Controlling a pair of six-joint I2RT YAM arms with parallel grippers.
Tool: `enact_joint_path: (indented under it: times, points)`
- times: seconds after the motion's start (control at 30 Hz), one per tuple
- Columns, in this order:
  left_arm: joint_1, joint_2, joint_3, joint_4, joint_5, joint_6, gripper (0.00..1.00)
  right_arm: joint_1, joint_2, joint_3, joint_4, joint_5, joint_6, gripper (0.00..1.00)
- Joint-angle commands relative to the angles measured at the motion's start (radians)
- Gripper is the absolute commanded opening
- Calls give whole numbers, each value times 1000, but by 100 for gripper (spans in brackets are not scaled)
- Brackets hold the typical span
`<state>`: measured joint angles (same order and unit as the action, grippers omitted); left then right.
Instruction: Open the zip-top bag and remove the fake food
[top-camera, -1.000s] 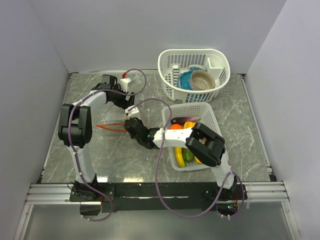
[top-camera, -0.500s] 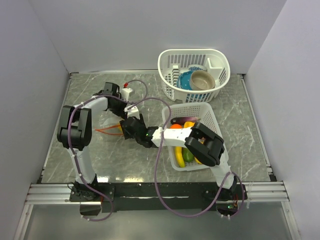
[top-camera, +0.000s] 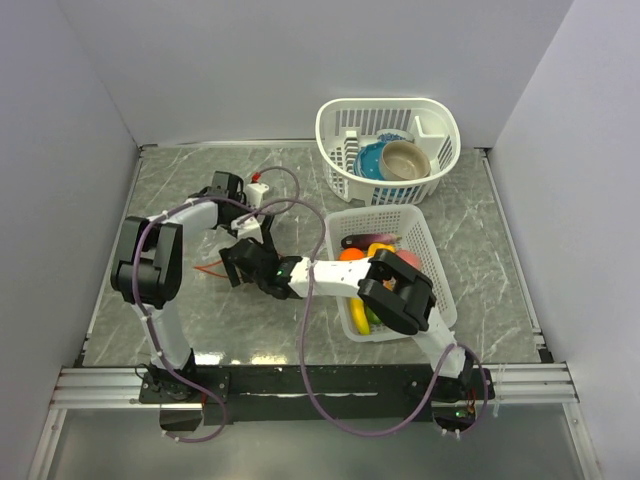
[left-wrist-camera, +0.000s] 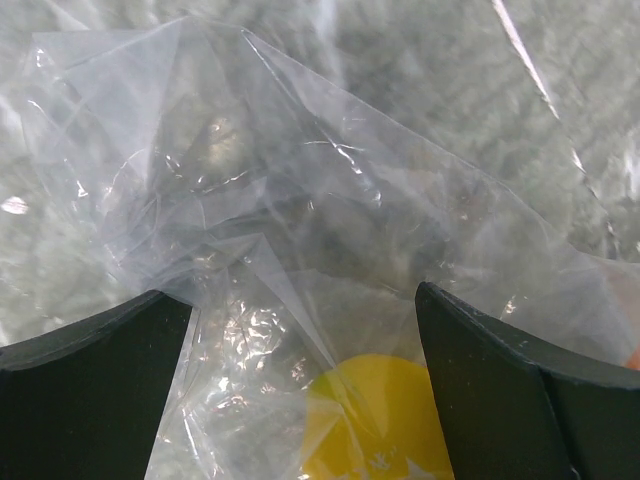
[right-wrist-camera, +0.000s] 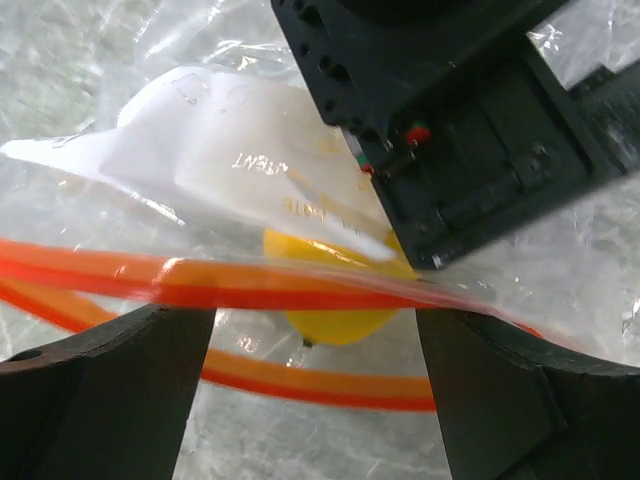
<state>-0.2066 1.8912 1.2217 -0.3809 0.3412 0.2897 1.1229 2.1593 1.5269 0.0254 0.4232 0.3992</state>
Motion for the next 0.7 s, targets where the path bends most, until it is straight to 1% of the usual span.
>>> enact_joint_path:
  times: [0.0, 0.1, 0.2, 0.3, 0.37, 0.4, 0.43, 0.5, 0.53, 0.63, 0.67]
  points:
    - [-17, -21, -50, -84, 33, -34, 99, 3, 48, 119, -90, 78, 12, 88]
    - [-17, -37, -63, -101, 64, -35, 99, 5, 77, 145, -151, 127, 32, 88]
    - [-17, -60, -79, -121, 87, -35, 99, 3, 74, 121, -145, 127, 33, 87]
    - [-17, -83, -85, -136, 99, -37, 99, 5, 73, 108, -136, 135, 35, 84]
    - [-17, -92, -87, -139, 98, -35, 99, 5, 57, 90, -116, 137, 38, 77]
    - [-17, -93, -87, -141, 91, -34, 99, 5, 47, 52, -98, 134, 33, 74]
    - [-14, -92, -87, -138, 82, -34, 99, 5, 15, 29, -53, 129, 32, 67]
    - [-10, -80, -82, -135, 70, -32, 99, 6, -24, -49, 2, 123, 13, 56]
    - [-5, -73, -82, -135, 61, -31, 99, 8, -62, -74, 46, 121, 9, 49]
    - [21, -49, -74, -124, 47, -32, 99, 12, -131, -131, 73, 120, -13, 38]
    - [30, -32, -73, -124, 44, -31, 99, 15, -150, -145, 74, 120, -17, 38]
